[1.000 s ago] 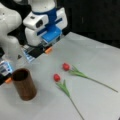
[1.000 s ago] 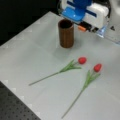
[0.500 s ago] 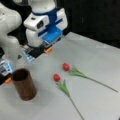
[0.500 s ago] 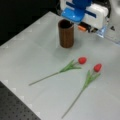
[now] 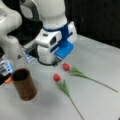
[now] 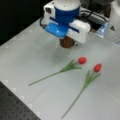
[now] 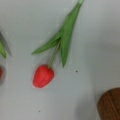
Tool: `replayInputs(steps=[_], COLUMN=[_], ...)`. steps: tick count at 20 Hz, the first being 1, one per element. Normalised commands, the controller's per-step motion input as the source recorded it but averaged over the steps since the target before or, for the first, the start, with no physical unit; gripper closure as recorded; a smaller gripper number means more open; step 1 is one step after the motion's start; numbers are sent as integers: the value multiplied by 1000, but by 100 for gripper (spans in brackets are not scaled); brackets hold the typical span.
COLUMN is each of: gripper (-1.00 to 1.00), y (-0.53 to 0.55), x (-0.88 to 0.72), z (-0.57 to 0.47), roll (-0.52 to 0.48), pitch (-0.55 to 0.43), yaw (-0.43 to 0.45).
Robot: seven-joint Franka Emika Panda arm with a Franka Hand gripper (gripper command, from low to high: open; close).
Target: Flower insertion into a vase
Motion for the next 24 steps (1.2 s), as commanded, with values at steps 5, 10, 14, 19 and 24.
replayInputs(steps=[5, 10, 14, 19, 24], gripper=[-100, -100, -100, -100, -100], y=[-207, -129, -47, -52, -72], x=[338, 221, 160, 92, 7], z=[-181, -169, -164, -243, -244], roll=[-21, -27, -25, 12, 9], pitch=[158, 90, 41, 23, 2], yaw=[1, 3, 19, 50, 89])
